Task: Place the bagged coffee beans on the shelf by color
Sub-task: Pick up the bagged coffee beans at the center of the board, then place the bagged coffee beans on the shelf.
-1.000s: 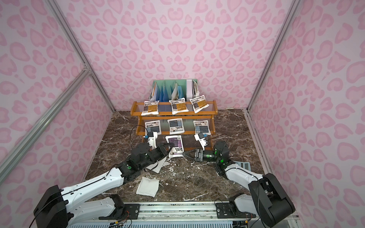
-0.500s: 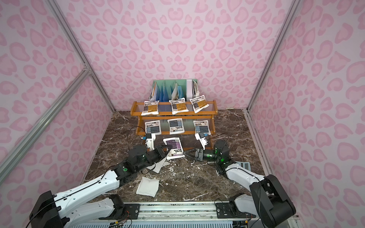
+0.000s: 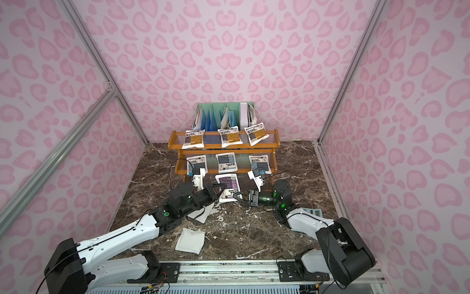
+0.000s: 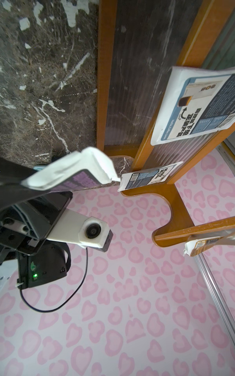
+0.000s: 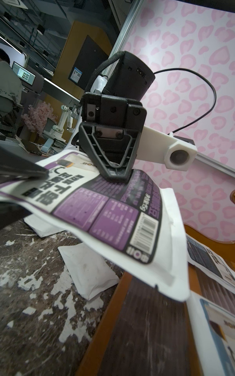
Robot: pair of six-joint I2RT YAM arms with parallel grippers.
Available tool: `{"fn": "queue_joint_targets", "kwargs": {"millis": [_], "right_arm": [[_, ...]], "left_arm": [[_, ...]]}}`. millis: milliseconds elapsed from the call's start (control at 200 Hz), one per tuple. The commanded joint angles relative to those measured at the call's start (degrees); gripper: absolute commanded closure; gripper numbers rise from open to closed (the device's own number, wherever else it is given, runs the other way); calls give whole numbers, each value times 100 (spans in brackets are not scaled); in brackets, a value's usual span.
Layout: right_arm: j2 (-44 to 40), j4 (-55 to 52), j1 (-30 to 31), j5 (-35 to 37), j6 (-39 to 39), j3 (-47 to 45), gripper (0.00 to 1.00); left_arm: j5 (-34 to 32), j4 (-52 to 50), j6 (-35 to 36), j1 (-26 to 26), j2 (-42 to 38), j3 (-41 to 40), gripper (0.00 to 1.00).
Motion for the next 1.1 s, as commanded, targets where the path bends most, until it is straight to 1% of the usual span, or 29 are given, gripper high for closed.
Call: {"fn": "queue_joint_targets", "kwargs": {"millis": [0, 15, 75, 95, 145, 195, 245, 370, 485, 600, 725, 815, 1005, 1095], "right_arm": [[-110, 84, -26, 219, -51, -64, 98], [-136, 40, -39, 243, -67, -82, 100], [-288, -190, -88, 380, -170, -157, 100], [-349, -329, -112, 427, -238, -175, 100], [-503, -873, -162, 529, -516, -167, 100], [-664, -1530, -209, 601, -898, -133, 100], [-798, -2131, -262, 671, -1241, -104, 100], [-979, -3483, -367, 869, -1937, -88, 100], [-1011, -4318, -370, 1299, -2376, -86, 100], [-972, -4727, -401, 1840, -2645, 3, 100], [-841, -5142, -423, 2689, -3050, 324, 100], [-714, -5371, -486, 3051, -3291, 586, 100], [-524, -5223, -593, 3290, -3336, 696, 100], [-571, -5050, -599, 3417, -3261, 606, 100]], "left_arm": [[-130, -39, 146, 5, -37, 11, 100], [-136, -74, 144, 5, -49, 14, 100], [-179, -294, 169, 2, -110, 28, 100], [-191, -382, 170, -1, -144, 32, 94], [-240, -606, 174, 5, -223, 9, 87], [-295, -802, 163, -2, -329, -29, 75], [-376, -1001, 154, 5, -468, -109, 67], [-712, -1615, 103, -3, -966, -281, 55], [-1175, -2494, 162, 2, -1450, -307, 53], [-1523, -3039, 240, 0, -1855, -322, 52], [-1719, -3227, 276, 2, -2145, -377, 52], [-1754, -3261, 286, -1, -2213, -397, 51], [-1690, -3201, 275, 0, -2145, -422, 52], [-1684, -3157, 278, 5, -2111, -406, 52]]}}
